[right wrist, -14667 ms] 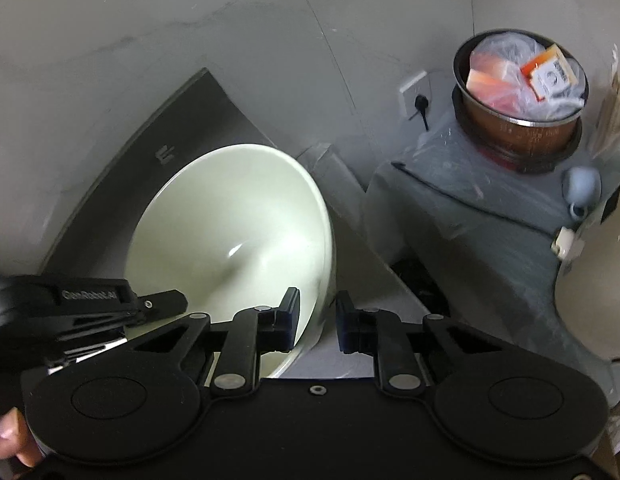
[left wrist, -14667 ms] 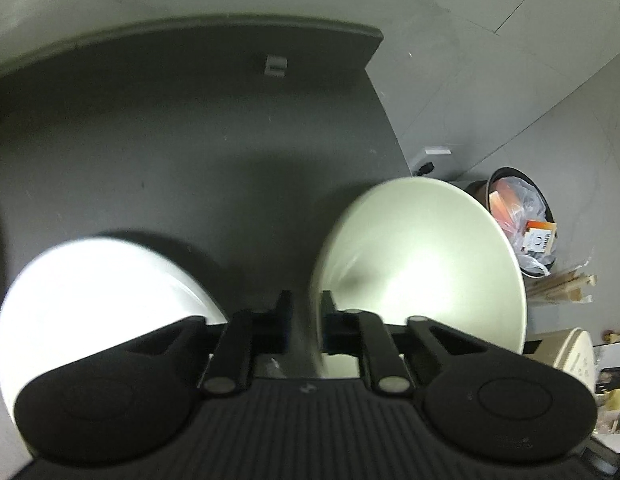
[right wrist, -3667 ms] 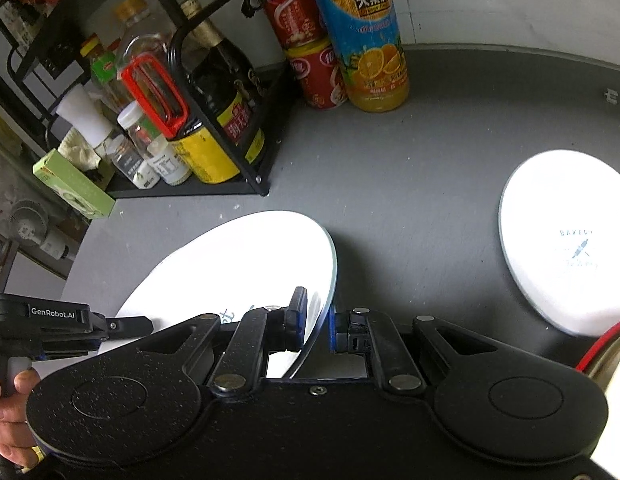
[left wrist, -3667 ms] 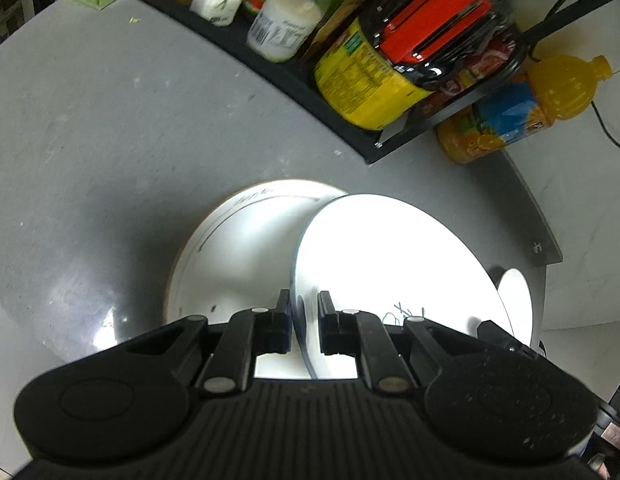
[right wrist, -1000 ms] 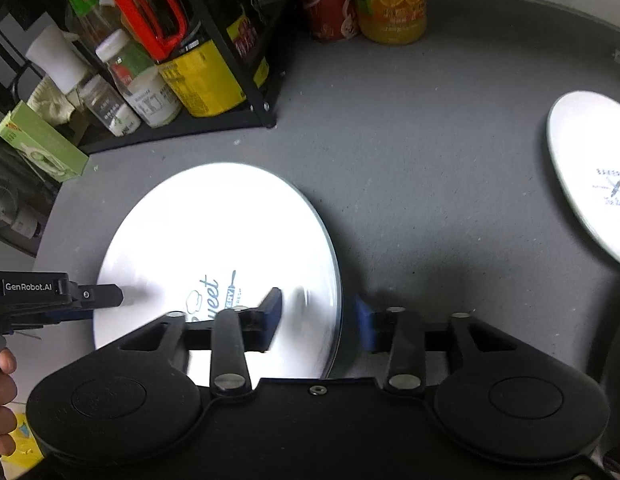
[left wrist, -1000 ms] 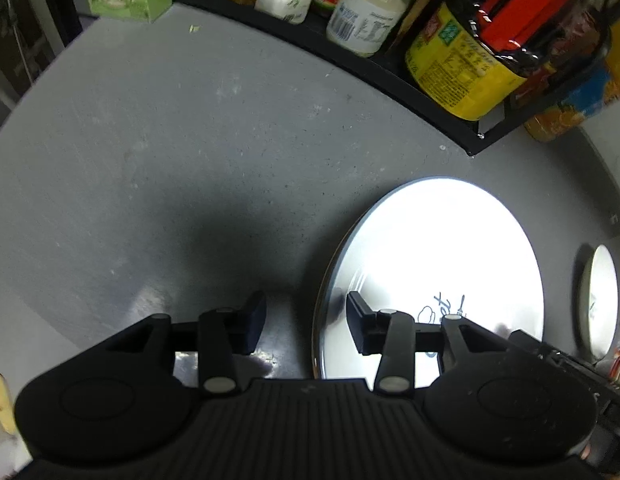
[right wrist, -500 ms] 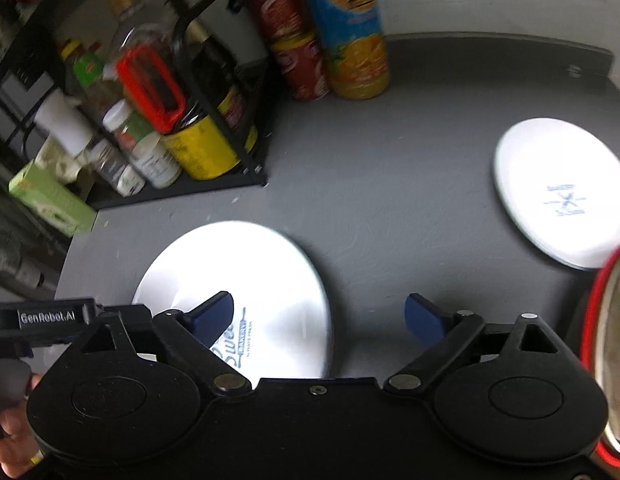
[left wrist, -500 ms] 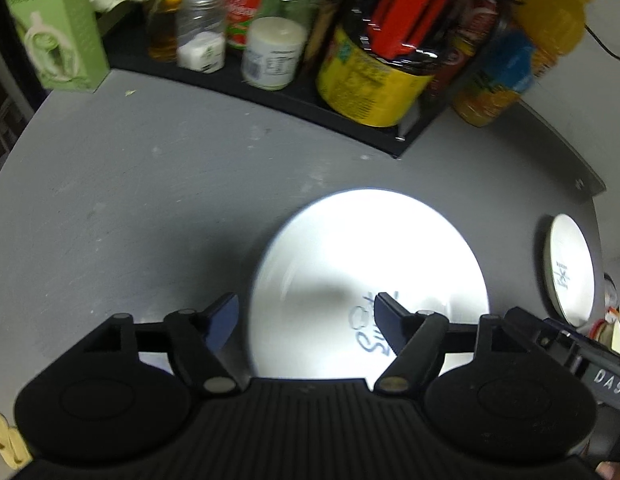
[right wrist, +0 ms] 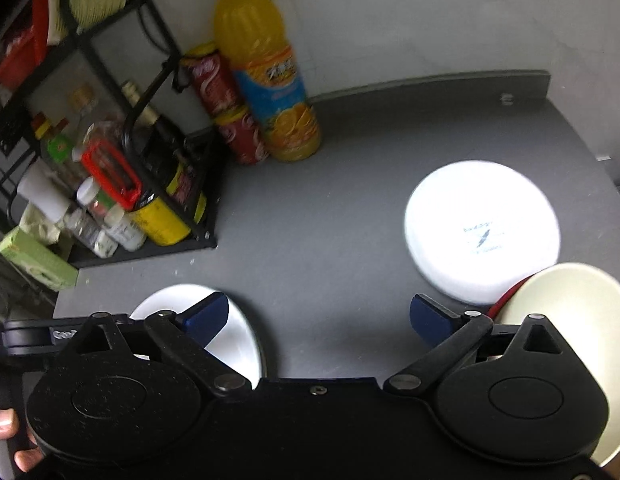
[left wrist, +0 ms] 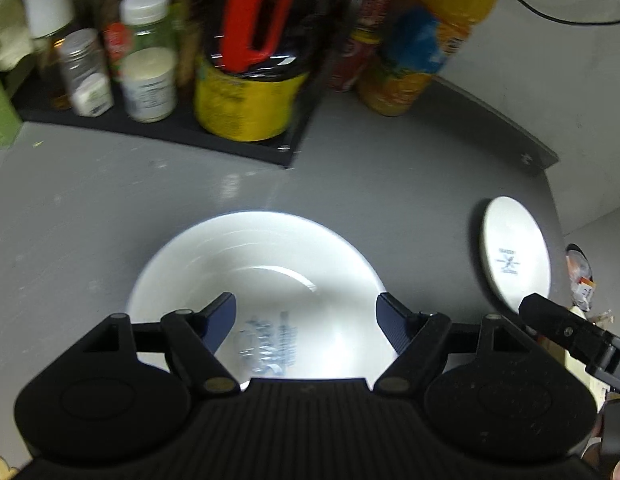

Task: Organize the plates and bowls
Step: 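Move the right tool to the small white 'BAKERY' plate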

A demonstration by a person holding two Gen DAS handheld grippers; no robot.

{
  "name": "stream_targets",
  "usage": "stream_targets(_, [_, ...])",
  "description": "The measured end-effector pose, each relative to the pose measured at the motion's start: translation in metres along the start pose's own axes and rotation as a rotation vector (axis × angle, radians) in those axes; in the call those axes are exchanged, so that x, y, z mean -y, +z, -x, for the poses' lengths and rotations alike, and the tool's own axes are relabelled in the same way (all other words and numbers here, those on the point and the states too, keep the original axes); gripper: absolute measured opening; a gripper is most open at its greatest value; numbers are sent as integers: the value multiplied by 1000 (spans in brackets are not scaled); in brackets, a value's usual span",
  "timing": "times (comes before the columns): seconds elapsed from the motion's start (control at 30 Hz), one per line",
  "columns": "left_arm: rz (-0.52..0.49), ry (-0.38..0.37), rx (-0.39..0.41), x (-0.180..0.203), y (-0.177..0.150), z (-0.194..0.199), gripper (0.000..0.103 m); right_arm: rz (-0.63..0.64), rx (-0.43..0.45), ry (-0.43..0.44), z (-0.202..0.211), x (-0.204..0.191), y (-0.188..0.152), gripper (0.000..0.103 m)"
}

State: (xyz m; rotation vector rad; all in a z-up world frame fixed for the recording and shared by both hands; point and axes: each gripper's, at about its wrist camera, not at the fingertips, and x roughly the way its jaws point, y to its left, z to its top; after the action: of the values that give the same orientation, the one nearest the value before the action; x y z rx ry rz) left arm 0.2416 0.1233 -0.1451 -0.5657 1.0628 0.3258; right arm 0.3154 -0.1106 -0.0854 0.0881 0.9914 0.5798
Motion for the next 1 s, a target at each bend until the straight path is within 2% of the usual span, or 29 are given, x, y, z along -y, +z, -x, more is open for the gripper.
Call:
stream_targets(0.5, [-63,-40,-8,77,19,-18,76,-105,50,-31,28,70,37,99])
stream_targets(0.93, [-33,-51,-51,127,22,-54,76,-161,11,-94,7,124,49,99])
stream_targets(1.0, [-21,-55,-56,133,22,-61,76,-166,-8,-94,2,133,50,95])
